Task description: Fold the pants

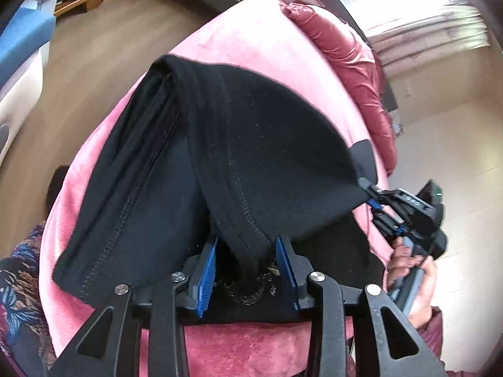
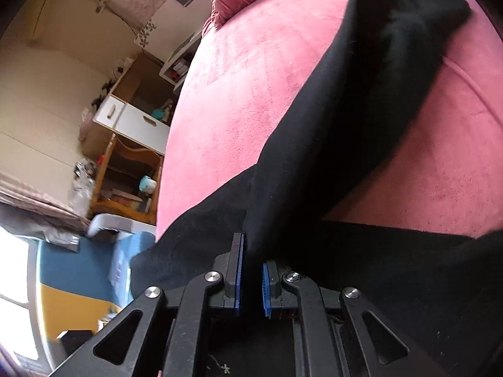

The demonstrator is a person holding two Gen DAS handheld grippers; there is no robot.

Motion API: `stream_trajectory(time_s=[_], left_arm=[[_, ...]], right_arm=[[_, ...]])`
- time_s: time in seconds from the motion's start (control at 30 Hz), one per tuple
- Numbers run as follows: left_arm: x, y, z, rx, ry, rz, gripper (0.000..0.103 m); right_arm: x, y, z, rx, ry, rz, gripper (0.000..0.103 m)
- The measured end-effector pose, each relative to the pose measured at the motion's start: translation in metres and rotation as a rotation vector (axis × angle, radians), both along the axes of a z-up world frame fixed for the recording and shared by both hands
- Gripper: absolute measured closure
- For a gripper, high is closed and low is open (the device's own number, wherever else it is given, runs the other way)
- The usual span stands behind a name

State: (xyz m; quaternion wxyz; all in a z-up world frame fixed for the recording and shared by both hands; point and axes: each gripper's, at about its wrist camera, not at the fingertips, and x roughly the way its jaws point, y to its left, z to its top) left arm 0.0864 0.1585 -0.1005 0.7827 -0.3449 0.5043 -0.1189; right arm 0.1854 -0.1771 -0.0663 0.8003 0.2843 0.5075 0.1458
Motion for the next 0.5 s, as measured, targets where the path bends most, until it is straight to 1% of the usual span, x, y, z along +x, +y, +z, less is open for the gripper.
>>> stream_trajectory(time_s=[0.07, 0.1, 0.13, 0.2, 0.27, 0.33, 0.4, 0.43, 0.5], left_arm=[[0.003, -0.002, 0.006, 0.002, -0.047, 0.001, 0.083], [0.005, -0.002, 0.011, 0.012, -0.066, 0.002, 0.087], [0.010, -0.001, 0.018, -0.002, -0.089, 0.004, 0.094], [0.024, 0.004, 0.036, -0.016, -0.139, 0.006, 0.096], [0.042, 0.010, 0.065, 0.005, -0.219, 0.004, 0.098], [0.062, 0.017, 0.098, 0.035, -0.308, 0.007, 0.098], [0.078, 0.025, 0.127, 0.067, -0.385, 0.004, 0.098], [0.085, 0.029, 0.138, 0.090, -0.412, -0.009, 0.098], [0.090, 0.035, 0.150, 0.142, -0.436, -0.030, 0.098]], right_arm=[[0.001, 0.003, 0.000, -0.010, -0.002, 0.016, 0.093], [0.001, 0.004, 0.001, -0.017, -0.007, 0.027, 0.093], [0.001, 0.004, 0.003, -0.016, -0.011, 0.037, 0.093], [0.005, 0.005, 0.008, 0.010, -0.020, 0.045, 0.094], [0.008, 0.004, 0.018, 0.066, -0.057, 0.047, 0.094], [0.007, 0.004, 0.032, 0.107, -0.106, 0.058, 0.094], [0.003, 0.009, 0.042, 0.125, -0.144, 0.078, 0.094], [-0.001, 0.013, 0.044, 0.131, -0.153, 0.097, 0.094], [-0.015, 0.021, 0.041, 0.128, -0.150, 0.147, 0.094]])
